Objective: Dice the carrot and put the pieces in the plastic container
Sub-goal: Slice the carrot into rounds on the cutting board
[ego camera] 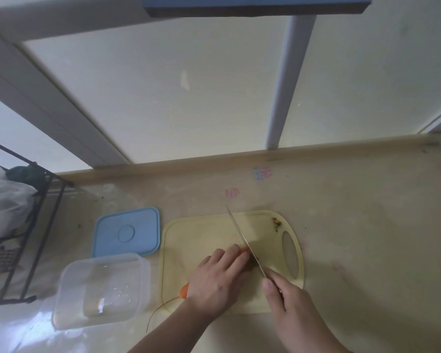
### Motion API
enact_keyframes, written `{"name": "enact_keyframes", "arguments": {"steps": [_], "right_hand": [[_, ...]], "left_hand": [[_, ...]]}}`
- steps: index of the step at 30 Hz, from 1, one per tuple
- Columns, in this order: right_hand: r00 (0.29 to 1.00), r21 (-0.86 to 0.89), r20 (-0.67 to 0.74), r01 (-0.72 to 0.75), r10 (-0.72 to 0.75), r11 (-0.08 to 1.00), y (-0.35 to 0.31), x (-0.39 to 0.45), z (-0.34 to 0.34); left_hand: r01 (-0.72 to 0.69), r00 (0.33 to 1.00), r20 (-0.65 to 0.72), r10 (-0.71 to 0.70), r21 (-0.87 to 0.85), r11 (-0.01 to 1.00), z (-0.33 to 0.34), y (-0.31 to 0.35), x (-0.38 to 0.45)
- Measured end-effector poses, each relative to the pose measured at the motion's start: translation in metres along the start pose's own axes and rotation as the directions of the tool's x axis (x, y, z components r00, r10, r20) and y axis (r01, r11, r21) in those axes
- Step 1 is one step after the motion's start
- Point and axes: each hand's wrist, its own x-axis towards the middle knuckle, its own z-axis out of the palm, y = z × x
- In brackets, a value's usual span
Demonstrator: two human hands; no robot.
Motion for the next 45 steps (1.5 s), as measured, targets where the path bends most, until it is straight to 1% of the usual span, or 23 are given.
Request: {"name": "enact_keyframes", "arguments": {"steps": [7, 11, 14, 16, 21, 23, 26, 29, 34, 37, 41, 43, 45], "right_hand": [[0.998, 0.000, -0.042, -0.039, 0.039, 0.999, 0.020, -0.021, 0.003], [0.999, 0.045, -0.034, 0.036, -0.034, 0.998, 0.011, 0.002, 0.008], [0.995, 0.036, -0.014, 0.099, -0.098, 0.994, 0.002, 0.020, 0.007], [0.997, 0.048, -0.018, 0.081, -0.080, 0.996, -0.001, 0.016, 0.006], [0.992, 0.063, -0.125, -0.004, 0.012, 0.998, 0.018, -0.018, 0.006], [0.994, 0.065, -0.105, -0.015, 0.022, 0.998, 0.022, -0.012, 0.009], [0.998, -0.010, -0.061, 0.027, -0.028, 1.000, 0.014, 0.008, 0.011], [0.995, -0.031, -0.080, 0.057, -0.059, 0.998, 0.010, 0.020, 0.014], [0.996, -0.056, -0.088, -0.019, 0.014, 0.998, 0.008, 0.015, 0.017], [0.995, -0.064, -0.062, -0.077, 0.073, 0.995, 0.009, 0.008, 0.015], [0.989, -0.130, -0.051, -0.146, 0.140, 0.981, 0.016, -0.007, 0.010], [0.989, -0.145, -0.042, -0.149, 0.145, 0.978, 0.018, -0.007, 0.011], [0.993, -0.132, -0.035, -0.120, 0.116, 0.984, 0.014, 0.002, 0.015]], "left_hand": [[-0.012, 1.000, 0.005, 0.012, 0.002, 1.000, 0.002, -0.003, 0.000], [-0.019, 1.000, 0.005, 0.019, -0.002, 1.000, 0.003, -0.003, 0.000], [-0.020, 1.000, -0.007, 0.020, 0.002, 1.000, 0.003, -0.004, 0.001], [-0.015, 1.000, -0.007, 0.015, 0.005, 1.000, 0.001, -0.004, 0.002], [-0.030, 1.000, -0.006, 0.030, 0.024, 0.999, 0.000, -0.004, 0.003], [-0.030, 0.999, -0.016, 0.030, 0.015, 0.999, 0.000, -0.004, 0.003], [-0.029, 0.999, -0.015, 0.029, 0.009, 1.000, 0.001, -0.003, 0.002], [-0.020, 1.000, -0.012, 0.020, -0.004, 1.000, 0.000, -0.003, 0.003], [-0.003, 1.000, -0.009, 0.003, -0.008, 1.000, -0.003, -0.002, 0.003], [0.002, 1.000, 0.001, -0.002, 0.006, 1.000, -0.004, -0.002, 0.004], [0.000, 1.000, 0.007, 0.000, 0.027, 1.000, -0.003, -0.003, 0.004], [-0.003, 1.000, 0.003, 0.003, 0.026, 1.000, -0.003, -0.001, 0.004], [-0.003, 1.000, 0.007, 0.003, 0.024, 1.000, -0.003, -0.001, 0.003]]}}
